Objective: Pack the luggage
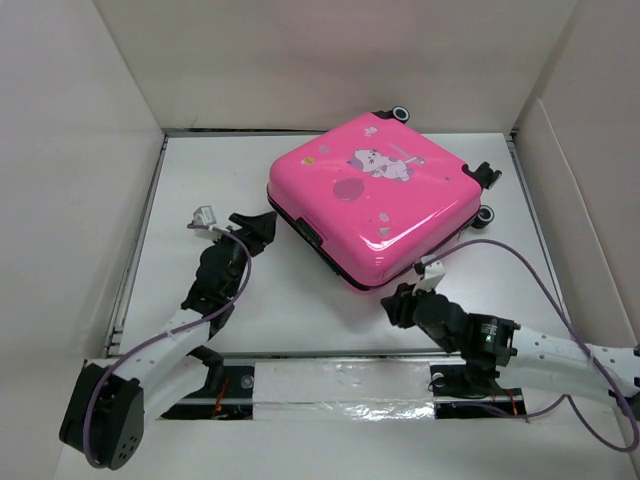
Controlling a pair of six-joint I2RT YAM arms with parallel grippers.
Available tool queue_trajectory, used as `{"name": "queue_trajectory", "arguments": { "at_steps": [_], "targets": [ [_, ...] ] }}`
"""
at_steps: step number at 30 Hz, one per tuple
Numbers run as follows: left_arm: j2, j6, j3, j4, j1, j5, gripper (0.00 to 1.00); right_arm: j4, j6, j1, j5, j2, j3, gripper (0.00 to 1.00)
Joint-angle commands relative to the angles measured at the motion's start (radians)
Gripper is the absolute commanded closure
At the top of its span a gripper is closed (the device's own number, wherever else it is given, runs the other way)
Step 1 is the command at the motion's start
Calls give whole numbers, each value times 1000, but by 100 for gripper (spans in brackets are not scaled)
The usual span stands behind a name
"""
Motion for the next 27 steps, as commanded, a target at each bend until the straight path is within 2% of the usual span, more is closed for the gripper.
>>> {"name": "queue_trajectory", "arguments": {
  "at_steps": [1, 2, 4, 5, 6, 9, 10, 14, 17, 18, 20, 21, 24, 26, 27],
  "targets": [
    [-35, 10, 107, -66, 25, -125, 33, -104, 94, -110, 45, -26, 23, 66],
    [-22, 7, 136, -71, 38, -117, 30, -99, 88, -147, 43, -25, 21, 83],
    [62, -7, 254, -94, 95, -90, 22, -81, 46, -288, 31, -14, 16, 97],
    [101, -26, 295, -104, 123, -30, 21, -34, 17, -345, 20, -9, 13, 100],
    [138, -40, 334, -109, 182, 13, 21, -6, -7, -474, 4, 3, 10, 100],
    [299, -94, 467, -88, 264, 144, 20, 111, -110, -694, -97, 24, 12, 100],
    [389, -103, 548, -103, 300, 164, 20, 140, -150, -835, -131, 39, 12, 100],
    [610, -74, 765, -193, 339, 246, 21, 333, -189, -1147, -289, 121, 21, 100],
    [750, -27, 909, -255, 350, 306, 21, 423, -199, -1326, -427, 266, 55, 96],
    [781, -20, 941, -281, 350, 320, 21, 445, -201, -1351, -488, 308, 90, 94],
    [863, -4, 1015, -295, 350, 371, 21, 479, -204, -1379, -518, 392, 136, 91],
    [888, 3, 1041, -316, 350, 383, 21, 497, -212, -1404, -580, 471, 180, 80],
    [969, 15, 1083, -289, 350, 446, 21, 528, -234, -1413, -720, 643, 263, 63],
    [1002, 4, 1071, -260, 350, 484, 21, 606, -259, -1395, -789, 723, 326, 53],
    [1005, -2, 1055, -224, 350, 489, 22, 579, -285, -1384, -866, 812, 364, 47]
  ]
}}
